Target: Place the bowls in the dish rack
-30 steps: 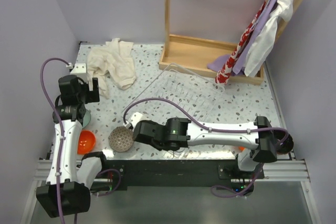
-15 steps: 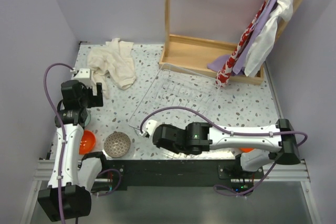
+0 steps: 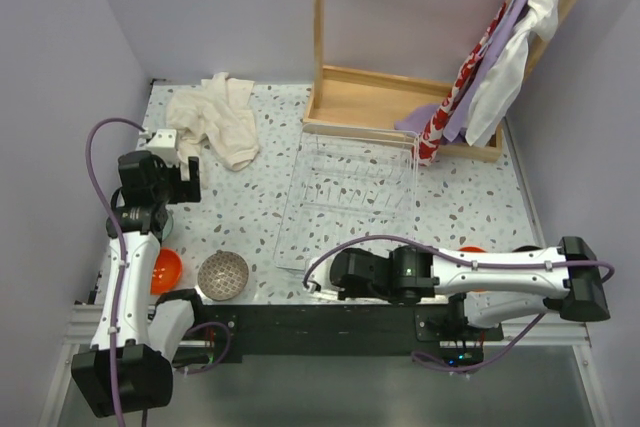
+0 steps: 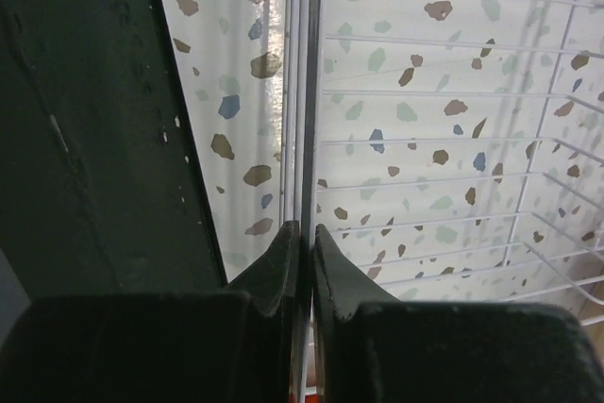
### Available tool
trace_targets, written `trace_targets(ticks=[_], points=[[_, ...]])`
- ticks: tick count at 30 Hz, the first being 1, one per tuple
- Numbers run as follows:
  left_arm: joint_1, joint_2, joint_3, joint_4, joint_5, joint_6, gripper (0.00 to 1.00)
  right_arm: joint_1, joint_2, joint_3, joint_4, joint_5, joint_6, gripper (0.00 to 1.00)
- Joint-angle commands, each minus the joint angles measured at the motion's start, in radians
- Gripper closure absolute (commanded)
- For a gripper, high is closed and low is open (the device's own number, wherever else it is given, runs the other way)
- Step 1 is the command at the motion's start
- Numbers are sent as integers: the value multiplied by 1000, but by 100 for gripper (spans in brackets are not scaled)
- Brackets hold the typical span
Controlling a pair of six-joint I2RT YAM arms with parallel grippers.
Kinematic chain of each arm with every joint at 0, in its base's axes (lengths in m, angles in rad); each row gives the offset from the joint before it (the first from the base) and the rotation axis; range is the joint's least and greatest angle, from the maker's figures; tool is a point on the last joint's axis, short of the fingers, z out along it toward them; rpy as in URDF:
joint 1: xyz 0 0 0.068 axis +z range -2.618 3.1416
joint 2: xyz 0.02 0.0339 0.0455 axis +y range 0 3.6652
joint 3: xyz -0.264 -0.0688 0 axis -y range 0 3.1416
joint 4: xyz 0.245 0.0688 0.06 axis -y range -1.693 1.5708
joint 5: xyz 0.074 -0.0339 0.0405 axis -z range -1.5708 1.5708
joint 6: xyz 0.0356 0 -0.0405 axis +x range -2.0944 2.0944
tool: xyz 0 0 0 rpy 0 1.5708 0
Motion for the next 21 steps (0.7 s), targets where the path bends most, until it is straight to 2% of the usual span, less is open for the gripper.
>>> trace_targets(ticks=[1,11,21], points=[[-4,18,7,61,33,8,1,-1,-67,-32,77,18,-181,100],[-4,49,-1,75,82,-3,1,-1,-214,-165,97,-45,-287,100],[-5,79,15,67,101,-4,1,-10,-161,-148,187,56,-150,100]])
